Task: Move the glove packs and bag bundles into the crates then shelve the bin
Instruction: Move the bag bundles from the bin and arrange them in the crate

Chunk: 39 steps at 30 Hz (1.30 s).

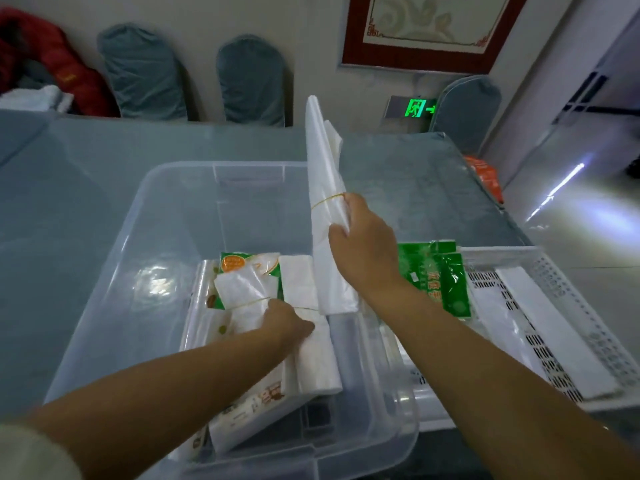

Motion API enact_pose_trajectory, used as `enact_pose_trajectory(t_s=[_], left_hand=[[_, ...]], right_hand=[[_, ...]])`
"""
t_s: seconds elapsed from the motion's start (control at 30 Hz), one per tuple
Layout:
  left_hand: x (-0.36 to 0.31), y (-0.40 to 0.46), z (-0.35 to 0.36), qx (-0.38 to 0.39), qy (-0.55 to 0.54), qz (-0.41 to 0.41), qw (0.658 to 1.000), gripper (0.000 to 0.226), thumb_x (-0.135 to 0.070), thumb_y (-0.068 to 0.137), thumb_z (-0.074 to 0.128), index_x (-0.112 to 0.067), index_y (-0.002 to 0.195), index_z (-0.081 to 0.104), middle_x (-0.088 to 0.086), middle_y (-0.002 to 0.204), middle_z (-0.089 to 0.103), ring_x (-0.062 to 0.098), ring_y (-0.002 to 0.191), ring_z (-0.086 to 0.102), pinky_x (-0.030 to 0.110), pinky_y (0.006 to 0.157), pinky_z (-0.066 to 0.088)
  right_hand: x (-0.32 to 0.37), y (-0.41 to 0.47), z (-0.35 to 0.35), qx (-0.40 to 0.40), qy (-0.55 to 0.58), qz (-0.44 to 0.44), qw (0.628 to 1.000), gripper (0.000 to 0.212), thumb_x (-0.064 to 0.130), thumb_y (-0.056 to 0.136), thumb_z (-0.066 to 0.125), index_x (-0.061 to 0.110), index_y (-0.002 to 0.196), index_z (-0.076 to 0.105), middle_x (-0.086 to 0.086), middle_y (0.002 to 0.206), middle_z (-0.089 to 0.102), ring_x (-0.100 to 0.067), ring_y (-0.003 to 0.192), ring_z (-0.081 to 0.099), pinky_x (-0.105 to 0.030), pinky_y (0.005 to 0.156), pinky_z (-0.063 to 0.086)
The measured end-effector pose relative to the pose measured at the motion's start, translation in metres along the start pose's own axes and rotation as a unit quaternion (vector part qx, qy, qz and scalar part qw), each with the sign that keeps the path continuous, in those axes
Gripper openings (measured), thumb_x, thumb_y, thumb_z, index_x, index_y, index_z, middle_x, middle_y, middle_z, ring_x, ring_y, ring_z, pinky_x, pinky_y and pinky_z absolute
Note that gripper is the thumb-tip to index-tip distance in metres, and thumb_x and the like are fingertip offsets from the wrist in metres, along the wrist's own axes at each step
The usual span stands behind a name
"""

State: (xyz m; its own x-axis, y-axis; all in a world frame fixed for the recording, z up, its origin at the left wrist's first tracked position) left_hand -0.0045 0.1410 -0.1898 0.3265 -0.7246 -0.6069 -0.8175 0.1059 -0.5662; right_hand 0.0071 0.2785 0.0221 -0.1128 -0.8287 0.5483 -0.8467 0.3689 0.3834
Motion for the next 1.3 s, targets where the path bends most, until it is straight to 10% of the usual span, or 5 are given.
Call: enact_pose_trajectory(t_s=[0.27,0.63,1.0,1.13,1.3], left_hand=[[0.008,-0.014,-0.020,0.043,-0.266,-0.108,0.957,0.021,-0.004,0.080,0.064,-0.008,0.089,0.046,0.018,0.105,0.053,0.035,0.094,0.051,0.045,0.079,0.042],[-0.057,-0.081,-0.141,-0.112,-0.400,0.216,0.883,0.029,-0.003,0.086,0.049,-0.026,0.104,0.050,0.002,0.100,0.063,0.023,0.092,0.062,0.033,0.070,0.053],[-0.091,-0.092,-0.128,0.052,-0.557,0.205,0.803,0.025,-0.033,0.084,0.063,-0.015,0.100,0.055,0.009,0.092,0.072,0.024,0.083,0.071,0.032,0.062,0.057],[-0.103,-0.089,-0.130,0.018,-0.533,0.209,0.820,0.012,-0.020,0.087,0.060,-0.015,0.088,0.050,0.012,0.090,0.065,0.021,0.073,0.065,0.032,0.060,0.053],[-0.149,-0.101,-0.131,0.028,-0.556,0.234,0.797,0.007,-0.023,0.088,0.057,-0.017,0.088,0.055,0.002,0.074,0.070,0.014,0.060,0.068,0.025,0.050,0.053]], right_hand=[[0.010,-0.003,0.004,0.005,-0.050,-0.069,0.996,0.037,0.013,0.084,0.046,0.015,0.121,0.046,-0.016,0.095,0.066,-0.038,0.078,0.058,-0.038,0.064,0.043],[0.068,-0.024,0.002,0.005,-0.060,-0.158,0.985,0.033,0.015,0.080,0.050,0.020,0.113,0.050,-0.007,0.082,0.065,-0.035,0.069,0.060,-0.031,0.057,0.034],[0.090,-0.042,0.005,0.100,0.014,-0.240,0.966,0.044,0.022,0.090,0.043,0.013,0.133,0.044,-0.005,0.115,0.055,-0.021,0.099,0.055,-0.037,0.087,0.047],[0.062,-0.029,-0.019,0.086,0.173,-0.148,0.970,0.044,-0.002,0.086,0.047,0.012,0.127,0.053,-0.001,0.106,0.057,-0.009,0.096,0.052,-0.019,0.089,0.040],[0.023,0.003,-0.057,0.026,0.267,-0.010,0.963,0.042,0.035,0.082,0.051,0.022,0.122,0.050,0.002,0.109,0.055,-0.009,0.094,0.054,-0.026,0.085,0.045]])
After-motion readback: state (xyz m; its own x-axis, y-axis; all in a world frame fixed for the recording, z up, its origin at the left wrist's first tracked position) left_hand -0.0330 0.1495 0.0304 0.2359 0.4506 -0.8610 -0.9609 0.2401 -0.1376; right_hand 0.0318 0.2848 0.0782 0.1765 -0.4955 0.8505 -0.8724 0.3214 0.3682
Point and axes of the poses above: each hand's wrist, its own y-axis towards the middle knuckle, its own z-axis out of the palm, x = y × z, the point moved 9 cm from there along y, towards the middle knuckle
